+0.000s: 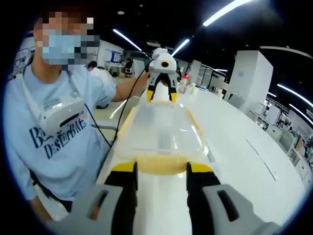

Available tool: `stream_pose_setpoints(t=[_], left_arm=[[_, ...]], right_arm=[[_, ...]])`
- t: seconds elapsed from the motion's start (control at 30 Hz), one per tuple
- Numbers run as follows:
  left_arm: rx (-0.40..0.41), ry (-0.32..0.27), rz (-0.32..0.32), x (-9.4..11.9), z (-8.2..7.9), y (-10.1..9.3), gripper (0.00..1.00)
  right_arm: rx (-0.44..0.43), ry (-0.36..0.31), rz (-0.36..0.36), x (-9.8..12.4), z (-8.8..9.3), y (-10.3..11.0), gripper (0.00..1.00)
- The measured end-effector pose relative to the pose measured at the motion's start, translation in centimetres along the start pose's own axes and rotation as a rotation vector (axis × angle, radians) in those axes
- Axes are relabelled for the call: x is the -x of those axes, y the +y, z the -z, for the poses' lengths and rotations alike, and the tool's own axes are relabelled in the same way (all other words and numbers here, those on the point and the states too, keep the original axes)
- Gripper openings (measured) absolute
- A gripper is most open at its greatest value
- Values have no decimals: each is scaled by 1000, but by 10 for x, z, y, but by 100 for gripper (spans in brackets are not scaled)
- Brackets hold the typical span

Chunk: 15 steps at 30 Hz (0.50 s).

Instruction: Snap each plastic latch of the storage box into its locked position after aligning the lid with the box until every specified latch is closed and the lid sits flush.

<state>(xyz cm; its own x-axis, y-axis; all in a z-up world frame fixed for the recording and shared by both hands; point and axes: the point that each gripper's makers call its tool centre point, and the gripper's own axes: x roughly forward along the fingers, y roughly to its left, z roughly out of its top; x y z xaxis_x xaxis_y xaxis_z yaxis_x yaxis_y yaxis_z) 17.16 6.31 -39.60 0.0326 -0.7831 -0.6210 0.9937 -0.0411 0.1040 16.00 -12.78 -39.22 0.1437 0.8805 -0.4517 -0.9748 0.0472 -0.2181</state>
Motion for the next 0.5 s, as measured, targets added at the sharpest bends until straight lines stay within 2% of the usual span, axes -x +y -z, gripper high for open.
stream_pose_setpoints(t=[0.5], left_arm=[[6, 10, 2, 0, 2, 7, 40]], right_arm=[[-10, -2, -7, -2, 3, -8, 37]])
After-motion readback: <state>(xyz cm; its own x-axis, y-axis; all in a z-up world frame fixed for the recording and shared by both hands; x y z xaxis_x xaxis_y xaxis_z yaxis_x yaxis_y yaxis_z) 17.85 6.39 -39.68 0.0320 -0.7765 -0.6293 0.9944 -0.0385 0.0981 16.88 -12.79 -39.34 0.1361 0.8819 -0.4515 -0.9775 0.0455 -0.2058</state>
